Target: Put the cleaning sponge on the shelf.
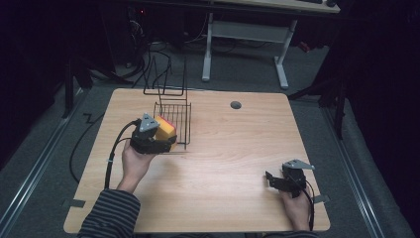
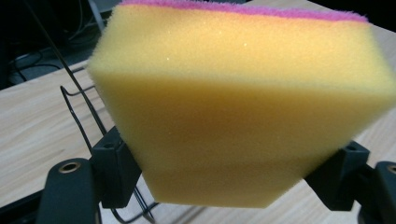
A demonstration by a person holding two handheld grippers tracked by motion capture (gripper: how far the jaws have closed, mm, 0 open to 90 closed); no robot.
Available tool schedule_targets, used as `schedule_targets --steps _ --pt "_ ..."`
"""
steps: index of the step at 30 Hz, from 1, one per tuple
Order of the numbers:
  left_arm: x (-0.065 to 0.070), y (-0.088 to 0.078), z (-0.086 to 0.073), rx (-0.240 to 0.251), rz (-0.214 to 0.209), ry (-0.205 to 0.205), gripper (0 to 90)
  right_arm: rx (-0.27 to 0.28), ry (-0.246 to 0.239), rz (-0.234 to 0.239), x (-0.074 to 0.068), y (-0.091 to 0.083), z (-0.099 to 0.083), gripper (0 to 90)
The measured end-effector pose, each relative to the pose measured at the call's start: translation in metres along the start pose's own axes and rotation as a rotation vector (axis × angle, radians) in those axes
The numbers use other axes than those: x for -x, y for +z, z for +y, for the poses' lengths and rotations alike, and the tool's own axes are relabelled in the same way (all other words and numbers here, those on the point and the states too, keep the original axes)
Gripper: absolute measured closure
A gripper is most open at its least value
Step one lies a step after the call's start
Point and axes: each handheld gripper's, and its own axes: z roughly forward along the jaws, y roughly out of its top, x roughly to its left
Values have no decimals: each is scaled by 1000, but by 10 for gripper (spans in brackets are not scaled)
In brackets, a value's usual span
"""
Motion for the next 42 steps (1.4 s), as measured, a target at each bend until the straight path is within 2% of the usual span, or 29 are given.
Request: schedule_targets --steps 7,13,16,26,31,37,42 --pt "-3 10 3 -13 16 -6 240 0 0 0 0 0 0 256" --pt "-4 17 9 -18 32 4 240 0 0 1 0 0 0 256" --pt "-5 20 10 -5 46 -3 241 0 0 0 0 0 0 256" --pt "-13 44 15 -44 86 -4 241 0 -1 0 0 0 0 256" --pt "-17 56 13 -46 92 -39 241 0 0 0 0 0 0 256" --pt "-23 71 14 -75 105 -57 240 0 0 0 0 0 0 256" --pt "-22 80 17 -83 111 -63 239 0 0 0 0 0 0 256"
